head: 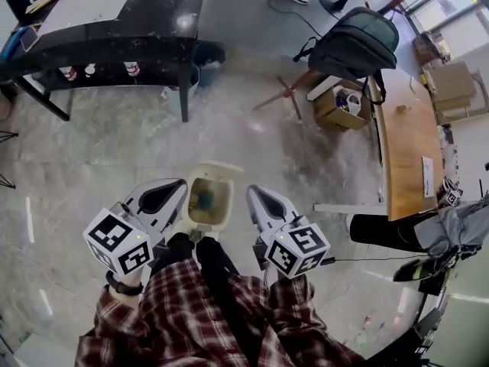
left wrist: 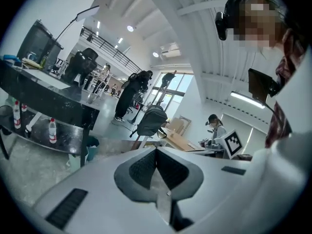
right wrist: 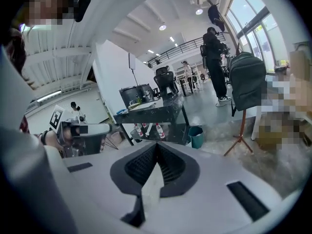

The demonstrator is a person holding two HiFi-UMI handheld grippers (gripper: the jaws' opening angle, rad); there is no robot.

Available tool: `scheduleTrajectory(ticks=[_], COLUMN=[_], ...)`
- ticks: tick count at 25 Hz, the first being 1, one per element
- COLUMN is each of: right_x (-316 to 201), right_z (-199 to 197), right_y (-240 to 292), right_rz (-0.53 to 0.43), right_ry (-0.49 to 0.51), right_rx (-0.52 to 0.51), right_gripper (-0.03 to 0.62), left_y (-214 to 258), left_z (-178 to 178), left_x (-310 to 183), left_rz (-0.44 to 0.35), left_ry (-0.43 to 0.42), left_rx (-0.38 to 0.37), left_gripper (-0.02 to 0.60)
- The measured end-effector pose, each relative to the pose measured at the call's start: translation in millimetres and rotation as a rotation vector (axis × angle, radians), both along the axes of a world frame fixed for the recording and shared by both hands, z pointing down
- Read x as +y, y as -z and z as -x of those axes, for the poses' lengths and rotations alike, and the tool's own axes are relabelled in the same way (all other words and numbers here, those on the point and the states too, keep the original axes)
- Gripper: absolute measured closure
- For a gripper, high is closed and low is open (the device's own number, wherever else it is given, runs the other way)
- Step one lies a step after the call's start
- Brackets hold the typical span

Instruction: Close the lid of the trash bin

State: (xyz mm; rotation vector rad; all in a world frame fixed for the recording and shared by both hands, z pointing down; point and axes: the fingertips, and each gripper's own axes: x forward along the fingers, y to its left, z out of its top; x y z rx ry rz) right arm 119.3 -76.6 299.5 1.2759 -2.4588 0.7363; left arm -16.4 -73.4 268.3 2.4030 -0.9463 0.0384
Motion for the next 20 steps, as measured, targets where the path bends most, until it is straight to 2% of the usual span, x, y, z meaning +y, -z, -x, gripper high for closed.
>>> scheduleTrajectory(ticks=[5, 12, 15, 20], right_x=[-24.8, -48.0, -50.5, -66.1], right_z=[-13.2, -21.7, -19.6, -17.3], right_y=[-49.6, -140.3, -172.0, -211.0], right_rz=[0.09, 0.188, 0.217, 0.223], right_ry=[0.057, 0.079, 0.068, 0.053], right_rx=[0.076, 0.125, 0.102, 0.069], right_gripper=[0.582, 0.582, 0.582, 0.582], left_y=[-34.1, -109.2, -142.7, -185.9], left_z=[-6.3, 0.2, 6.7, 8.9], left_x=[-10.1, -18.1, -18.1, -31.9], left_rz=[0.059, 0.132, 0.175, 0.198], left_ry=[0.025, 0.055, 0.07, 0.086], left_rx=[-0.011, -0.041, -0.042, -0.038], left_gripper=[0.571, 0.571, 0.571, 0.571])
